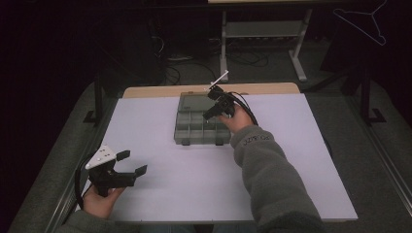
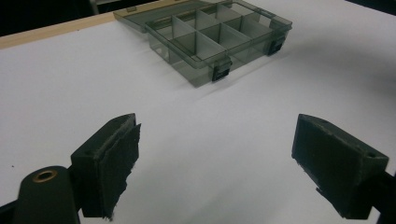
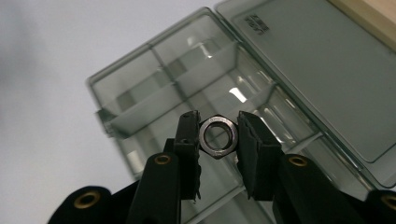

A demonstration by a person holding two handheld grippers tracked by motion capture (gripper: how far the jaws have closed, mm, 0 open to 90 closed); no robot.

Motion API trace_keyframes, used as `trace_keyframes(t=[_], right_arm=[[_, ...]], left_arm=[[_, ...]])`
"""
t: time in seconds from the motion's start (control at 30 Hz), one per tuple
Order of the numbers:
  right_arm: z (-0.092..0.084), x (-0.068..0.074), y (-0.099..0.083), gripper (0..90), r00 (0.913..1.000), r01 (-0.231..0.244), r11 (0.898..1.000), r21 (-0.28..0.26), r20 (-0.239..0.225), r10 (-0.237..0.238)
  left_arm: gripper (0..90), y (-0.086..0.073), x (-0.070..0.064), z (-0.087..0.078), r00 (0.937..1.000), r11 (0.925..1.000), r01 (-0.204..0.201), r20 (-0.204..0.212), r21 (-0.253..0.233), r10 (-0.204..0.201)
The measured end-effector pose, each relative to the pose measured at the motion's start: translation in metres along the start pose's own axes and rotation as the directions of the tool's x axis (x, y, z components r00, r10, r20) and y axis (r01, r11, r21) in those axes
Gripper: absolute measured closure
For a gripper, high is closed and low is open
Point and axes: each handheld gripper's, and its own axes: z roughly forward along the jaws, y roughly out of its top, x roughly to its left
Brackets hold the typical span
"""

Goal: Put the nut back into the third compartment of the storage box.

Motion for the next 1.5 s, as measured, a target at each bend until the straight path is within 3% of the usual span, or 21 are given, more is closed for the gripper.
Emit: trace_keyframes(t=[0.27, 0.6, 0.93, 1.33, 1.5], right_arm=[[0.023, -0.013, -0.002, 69.2, 0.9978, -0.057, 0.998, 0.02, 0.035, 0.056], [0.02, -0.022, -0.008, 62.5, 0.9953, -0.089, 0.996, -0.015, 0.037, 0.09], [-0.011, -0.01, -0.024, 56.6, 0.9971, -0.072, 0.995, -0.066, 0.02, 0.073], [-0.049, 0.013, -0.074, 46.5, 0.9974, -0.064, 0.99, -0.13, 0.025, 0.067], [-0.069, 0.028, -0.105, 43.9, 0.9961, -0.082, 0.983, -0.166, 0.017, 0.086]], left_arm=[[14.2, 0.0, 0.001, -0.001, 1.0, 1.0, -0.002, 0.003, 0.005, 0.002], [14.2, 0.0, 0.0, 0.0, 1.0, 1.0, -0.005, 0.005, 0.007, 0.005], [14.2, -0.002, 0.001, -0.001, 0.9999, 0.9999, 0.011, 0.0, 0.002, -0.011], [14.2, -0.002, -0.001, 0.003, 0.9999, 0.9999, 0.01, 0.009, 0.008, -0.01], [14.2, -0.003, -0.002, 0.004, 0.9999, 0.9998, 0.009, 0.005, 0.02, -0.009]])
